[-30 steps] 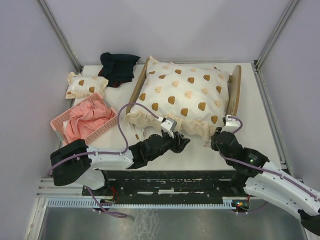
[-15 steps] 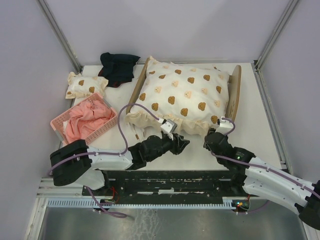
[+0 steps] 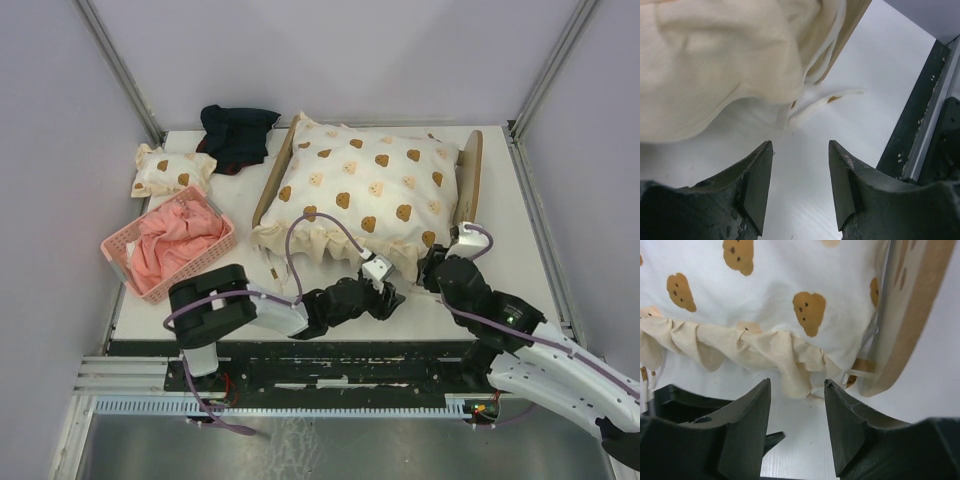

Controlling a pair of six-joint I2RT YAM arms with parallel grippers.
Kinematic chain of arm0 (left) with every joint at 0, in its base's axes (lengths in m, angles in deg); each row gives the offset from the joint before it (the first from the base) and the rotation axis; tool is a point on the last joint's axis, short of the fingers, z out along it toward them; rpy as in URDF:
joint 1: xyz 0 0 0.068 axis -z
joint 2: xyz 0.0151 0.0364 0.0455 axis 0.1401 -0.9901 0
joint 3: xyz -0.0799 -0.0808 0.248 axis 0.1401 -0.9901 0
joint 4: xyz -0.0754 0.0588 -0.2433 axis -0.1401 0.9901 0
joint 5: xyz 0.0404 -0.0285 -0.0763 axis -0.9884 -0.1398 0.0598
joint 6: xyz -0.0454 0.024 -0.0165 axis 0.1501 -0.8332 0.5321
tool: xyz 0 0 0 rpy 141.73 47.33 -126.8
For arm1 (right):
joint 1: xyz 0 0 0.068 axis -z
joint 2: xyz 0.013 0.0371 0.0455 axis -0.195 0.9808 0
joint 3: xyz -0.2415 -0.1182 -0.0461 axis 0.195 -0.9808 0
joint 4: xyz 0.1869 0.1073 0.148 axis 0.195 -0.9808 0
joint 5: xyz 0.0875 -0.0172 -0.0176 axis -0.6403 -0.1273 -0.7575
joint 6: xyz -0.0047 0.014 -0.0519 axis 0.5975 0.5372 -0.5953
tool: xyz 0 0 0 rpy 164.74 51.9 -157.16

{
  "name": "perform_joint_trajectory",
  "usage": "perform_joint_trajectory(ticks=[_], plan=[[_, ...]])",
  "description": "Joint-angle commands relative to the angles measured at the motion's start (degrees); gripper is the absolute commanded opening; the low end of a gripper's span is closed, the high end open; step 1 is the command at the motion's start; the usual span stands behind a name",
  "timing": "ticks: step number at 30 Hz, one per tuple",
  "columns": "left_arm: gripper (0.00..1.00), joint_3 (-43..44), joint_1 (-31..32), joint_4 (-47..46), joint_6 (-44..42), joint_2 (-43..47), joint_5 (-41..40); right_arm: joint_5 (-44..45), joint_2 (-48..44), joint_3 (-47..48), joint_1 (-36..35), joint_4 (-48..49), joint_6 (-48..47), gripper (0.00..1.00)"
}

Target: Set up the pet bed

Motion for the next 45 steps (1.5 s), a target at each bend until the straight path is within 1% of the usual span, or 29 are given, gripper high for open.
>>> perform_joint_trajectory(ticks=[1,7,9,10,13,14,15,23,26,27,31,33,39,45], plan=[[0.57,7.3,1.1,-5.2,-1.6,-6.2,-1.5,2.5,-2.6,5.2,0.0,-8.1,-3.5,0.56],[0.58,13.4,1.4,-3.6,-2.5,-13.3,-5.8,2.7,-6.3,6.3,0.0,-11.4,-3.7,0.58],[0.54,14.0,1.4,-3.7,-2.9,-14.4,-6.9,3.1,-7.1,6.6,0.0,-12.1,-4.0,0.58],[0.47,13.9,1.4,-4.4,-3.3,-14.6,-6.9,3.4,-7.5,6.8,0.0,-12.3,-4.3,0.59],[0.17,12.6,1.4,-6.1,-4.2,-13.6,-7.7,3.4,-8.2,7.0,0.0,-12.4,-5.3,0.59],[0.09,12.2,1.4,-6.2,-4.9,-12.6,-8.2,3.2,-8.4,6.8,0.0,-12.4,-5.6,0.59],[0.04,11.9,1.4,-6.3,-5.6,-11.7,-8.9,3.0,-8.6,6.7,0.0,-12.2,-6.1,0.59],[0.03,11.7,0.5,-3.5,-9.9,-3.2,-12.8,2.7,-8.4,5.4,0.0,-10.6,-8.8,0.58],[0.03,12.4,0.3,-1.2,-9.6,-2.3,-10.3,2.6,-7.7,5.5,0.0,-10.6,-8.6,0.58],[0.05,12.7,0.3,-0.3,-9.6,-2.7,-8.3,2.4,-7.7,5.6,0.0,-10.8,-8.5,0.58],[0.36,10.7,0.6,-5.1,-7.5,-6.1,-3.3,3.8,-8.6,6.5,0.0,-11.7,-7.5,0.58],[0.44,10.7,0.9,-6.5,-7.0,-8.2,-2.5,4.6,-9.5,7.0,0.0,-12.1,-7.1,0.58],[0.53,14.6,1.5,-4.9,-7.0,-14.2,-3.8,5.2,-10.8,8.1,0.1,-12.8,-6.9,0.58],[0.57,16.5,1.4,-5.5,-7.0,-18.7,-5.8,5.0,-10.4,7.4,0.0,-12.8,-6.6,0.58]])
